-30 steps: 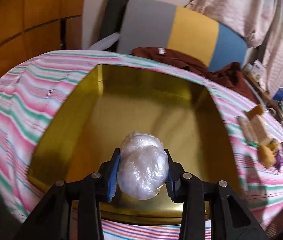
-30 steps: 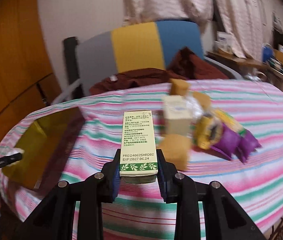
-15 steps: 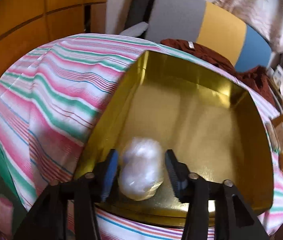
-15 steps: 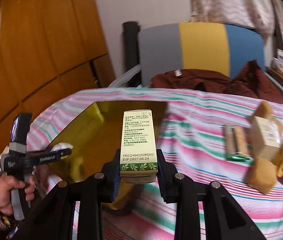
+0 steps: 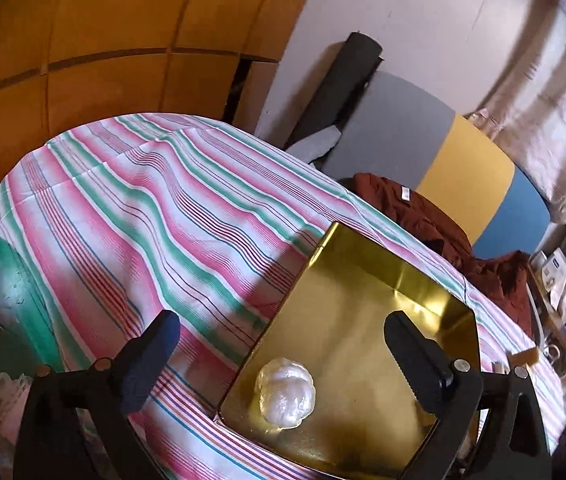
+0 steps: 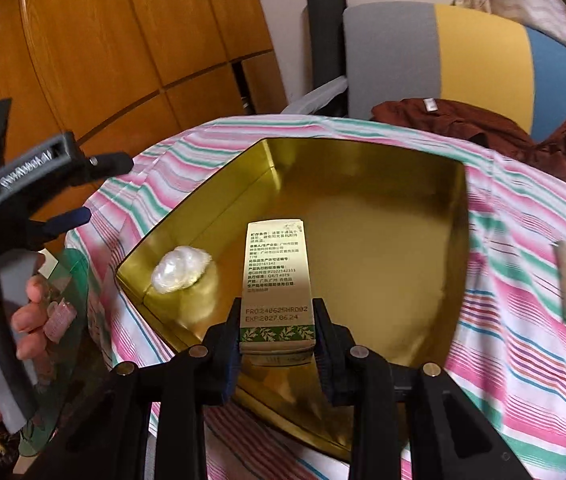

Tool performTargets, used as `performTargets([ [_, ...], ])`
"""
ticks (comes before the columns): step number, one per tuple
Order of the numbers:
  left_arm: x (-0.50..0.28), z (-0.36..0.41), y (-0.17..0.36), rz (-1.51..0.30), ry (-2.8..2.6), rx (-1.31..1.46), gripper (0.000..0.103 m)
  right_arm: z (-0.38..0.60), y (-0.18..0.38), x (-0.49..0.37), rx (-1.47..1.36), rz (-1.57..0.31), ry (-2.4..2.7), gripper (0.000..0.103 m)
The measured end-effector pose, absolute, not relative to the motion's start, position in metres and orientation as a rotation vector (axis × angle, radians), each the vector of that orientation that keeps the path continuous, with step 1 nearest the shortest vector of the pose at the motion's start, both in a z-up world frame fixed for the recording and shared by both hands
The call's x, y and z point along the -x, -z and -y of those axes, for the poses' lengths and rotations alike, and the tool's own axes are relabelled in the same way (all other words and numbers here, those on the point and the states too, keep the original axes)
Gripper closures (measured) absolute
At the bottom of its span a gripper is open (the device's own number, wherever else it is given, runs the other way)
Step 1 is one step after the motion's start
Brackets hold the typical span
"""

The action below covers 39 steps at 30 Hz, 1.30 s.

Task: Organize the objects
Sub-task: 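Carry the ball and box into the gold tray and release both, then move the left tool to the yellow sponge while the right tool grasps a purple sachet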

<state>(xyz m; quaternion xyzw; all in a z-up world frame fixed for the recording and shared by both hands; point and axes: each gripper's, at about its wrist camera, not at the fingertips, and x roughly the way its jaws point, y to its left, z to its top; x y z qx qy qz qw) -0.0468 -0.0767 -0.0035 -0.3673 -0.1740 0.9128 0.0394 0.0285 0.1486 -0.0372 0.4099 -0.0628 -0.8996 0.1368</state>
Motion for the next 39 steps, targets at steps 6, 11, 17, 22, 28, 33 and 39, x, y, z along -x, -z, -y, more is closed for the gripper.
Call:
performTargets([
  [6,0.040,0.075,-0.002,0.549,-2.794,1.133,0.001,-0.127,0.050,-0.003,-1.251,0.226,2.551,0.072],
  [11,0.038,0.071,-0.006,0.537,-2.786,1.118,0.001,-0.114,0.070,0.013,-1.360,0.347,2.448,0.066],
  [17,0.038,0.070,-0.006,0.554,-2.772,1.117,0.000,-0.117,0.057,-0.003,-1.267,0.334,2.464,0.058],
  [22,0.039,0.066,-0.001,0.571,-2.748,1.146,0.000,-0.132,0.038,-0.024,-1.167,0.270,2.560,0.058],
  [28,0.037,0.051,0.004,0.526,-2.708,1.168,0.000,-0.148,0.023,-0.028,-1.111,0.224,2.675,0.057],
  [33,0.035,0.033,0.010,0.458,-2.669,1.202,0.000,-0.171,0.020,-0.031,-1.125,0.266,2.731,0.057],
  [39,0.028,0.009,0.016,0.423,-2.593,1.228,0.000,-0.201,0.018,-0.044,-1.136,0.206,2.867,0.057],
])
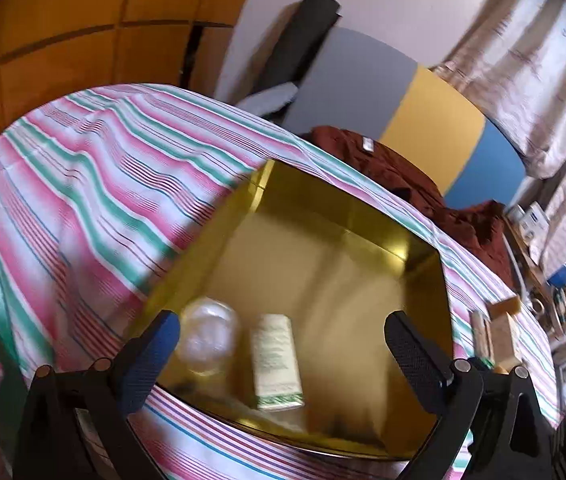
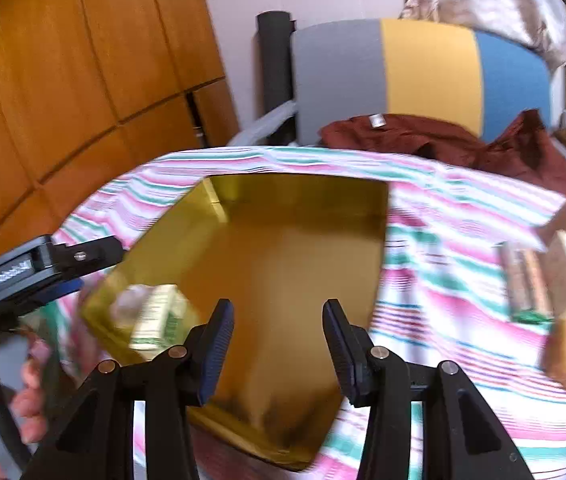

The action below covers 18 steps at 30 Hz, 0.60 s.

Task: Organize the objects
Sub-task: 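Move the left tool to the yellow sponge while the right tool grasps a purple sachet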

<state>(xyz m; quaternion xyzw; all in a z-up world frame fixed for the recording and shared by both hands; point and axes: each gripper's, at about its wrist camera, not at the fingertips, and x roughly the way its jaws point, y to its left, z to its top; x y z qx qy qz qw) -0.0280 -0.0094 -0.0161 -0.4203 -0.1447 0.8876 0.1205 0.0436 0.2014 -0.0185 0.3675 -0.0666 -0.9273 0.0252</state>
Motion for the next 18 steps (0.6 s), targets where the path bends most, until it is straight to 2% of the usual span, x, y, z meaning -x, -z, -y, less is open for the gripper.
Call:
performTargets([
  [9,0.007,-0.040,0.017,0.256,-2.464,1.184,0.000,-0.276,0.027,-0.072,-1.218,0.264,3.029,0.057],
  [18,-0.019,-0.078,0.022,0.184,-2.353,1.163,0.000,-0.362,0.038,-0.114,-1.323,0.468,3.231,0.056],
])
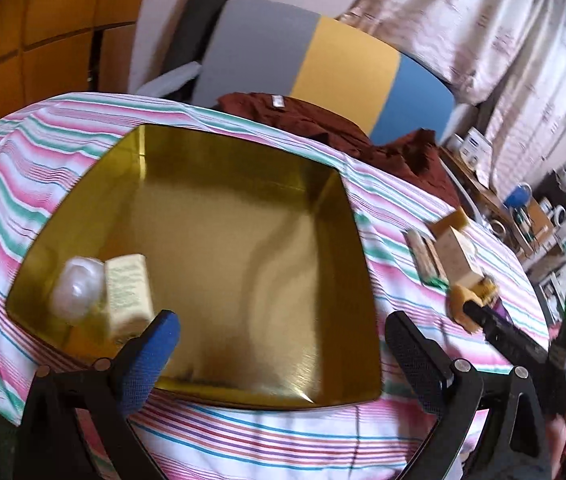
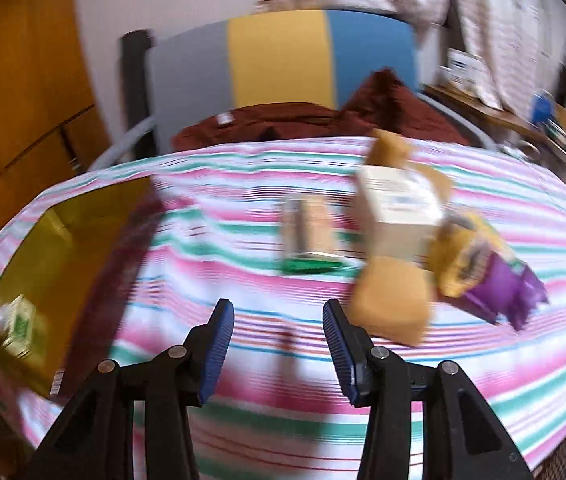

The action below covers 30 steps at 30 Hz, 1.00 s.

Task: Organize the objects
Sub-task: 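Move the left tool to the yellow sponge while the right tool grasps a purple sachet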

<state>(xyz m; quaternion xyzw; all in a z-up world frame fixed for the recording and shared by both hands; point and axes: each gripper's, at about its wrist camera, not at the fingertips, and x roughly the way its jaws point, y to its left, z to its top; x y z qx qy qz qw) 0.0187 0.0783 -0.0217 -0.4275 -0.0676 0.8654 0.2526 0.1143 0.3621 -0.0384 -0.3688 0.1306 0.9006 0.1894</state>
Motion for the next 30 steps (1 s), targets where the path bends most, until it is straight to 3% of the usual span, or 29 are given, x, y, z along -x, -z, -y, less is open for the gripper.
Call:
performTargets([
  [9,-0.042,-0.108,0.023,0.117,-2.270,1.121,0.000,-0.423,0.063,-0.120,1.053,-0.545,-2.425,0.056],
  [10,-0.045,-0.110,0.023,0.115,-2.264,1.117,0.000,-0.419,0.064,-0.119,1.065,-0.551,-2.458,0.052],
  [18,-0.066,-0.130,0.024,0.088,-2.187,1.093,0.000,-0.393,0.054,-0.135,1.054,-0.458,-2.642,0.052],
  [23,-0.078,-0.142,0.022,0.049,-2.147,1.072,0.000,-0.431,0.046,-0.163,0.894,-0.443,-2.485,0.052],
  [30,-0.087,-0.156,0.023,0.017,-2.105,1.089,0.000,-0.486,0.057,-0.162,0.906,-0.433,-2.325,0.049],
])
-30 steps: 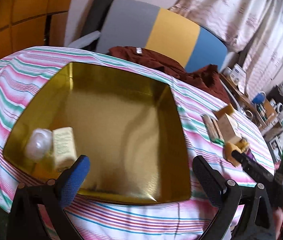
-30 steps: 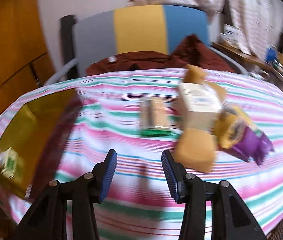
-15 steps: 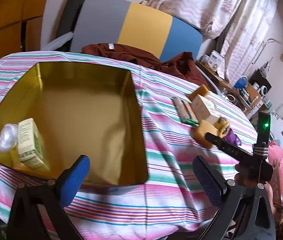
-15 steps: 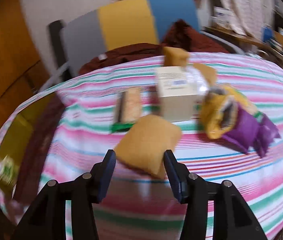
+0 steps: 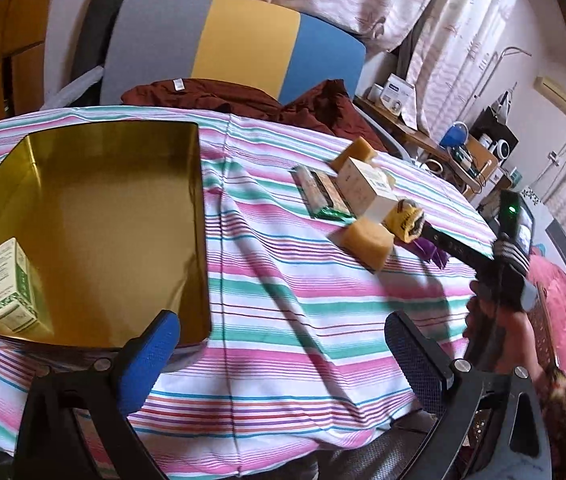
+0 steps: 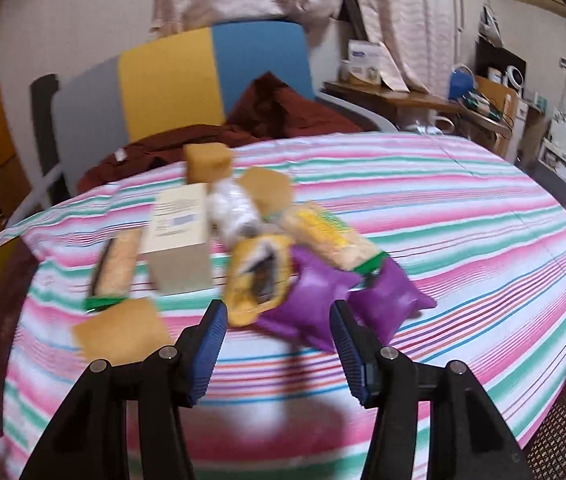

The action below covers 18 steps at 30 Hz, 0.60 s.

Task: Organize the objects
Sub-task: 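Move the left tool to the yellow sponge while the right tool grasps a purple sachet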

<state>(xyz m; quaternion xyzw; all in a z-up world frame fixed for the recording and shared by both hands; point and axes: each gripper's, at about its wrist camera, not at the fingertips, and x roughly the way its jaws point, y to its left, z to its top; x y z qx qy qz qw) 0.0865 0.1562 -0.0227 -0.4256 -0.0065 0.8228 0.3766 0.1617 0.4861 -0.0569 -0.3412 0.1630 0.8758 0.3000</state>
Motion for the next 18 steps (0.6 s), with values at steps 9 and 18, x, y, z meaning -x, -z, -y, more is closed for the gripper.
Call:
performTargets([
  [9,-0.093,-0.167,0.019,-0.034,-2.098,1.085,0.000,-0.505,0.078,-0.143,0.935,-0.459,-2.290,0.050],
  [18,-0.092,-0.189,0.022,-0.089,-2.091,1.108,0.000,-0.510,0.085,-0.157,0.868,-0.565,-2.327,0.063],
])
